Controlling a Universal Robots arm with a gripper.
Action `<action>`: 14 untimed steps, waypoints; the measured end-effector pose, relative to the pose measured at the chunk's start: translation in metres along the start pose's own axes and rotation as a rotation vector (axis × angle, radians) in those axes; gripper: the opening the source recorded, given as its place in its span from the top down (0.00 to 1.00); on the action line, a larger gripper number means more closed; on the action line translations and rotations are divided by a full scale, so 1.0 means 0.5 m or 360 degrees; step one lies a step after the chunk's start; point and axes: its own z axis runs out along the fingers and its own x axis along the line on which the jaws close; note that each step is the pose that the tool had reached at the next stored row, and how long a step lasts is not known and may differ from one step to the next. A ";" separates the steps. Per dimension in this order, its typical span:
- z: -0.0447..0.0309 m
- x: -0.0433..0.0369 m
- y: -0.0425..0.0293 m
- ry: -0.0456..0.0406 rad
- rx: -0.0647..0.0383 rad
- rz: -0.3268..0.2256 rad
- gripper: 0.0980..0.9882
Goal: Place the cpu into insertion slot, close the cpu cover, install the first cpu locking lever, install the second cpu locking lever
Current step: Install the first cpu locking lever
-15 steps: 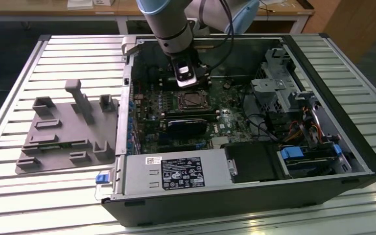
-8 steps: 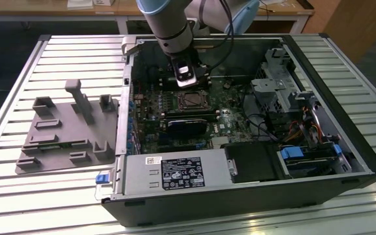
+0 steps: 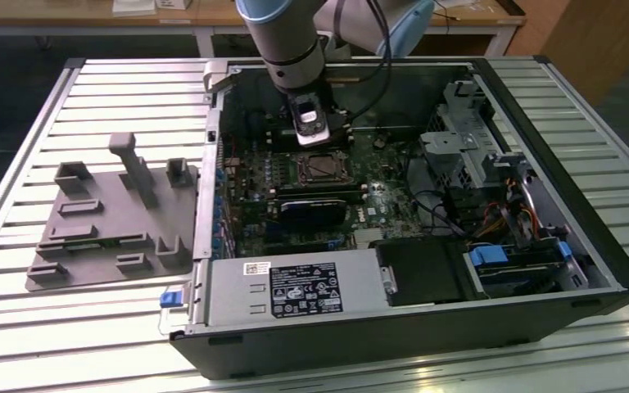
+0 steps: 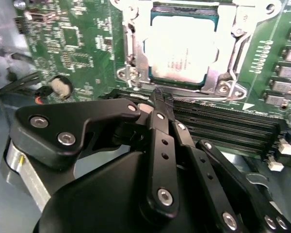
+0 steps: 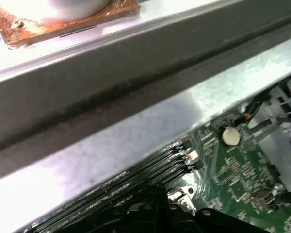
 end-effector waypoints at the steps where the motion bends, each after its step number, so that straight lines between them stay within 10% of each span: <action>1: 0.000 -0.001 0.000 0.0009 0.0005 0.0002 1.00; 14: 0.005 -0.010 0.005 0.0010 0.0006 0.0002 1.00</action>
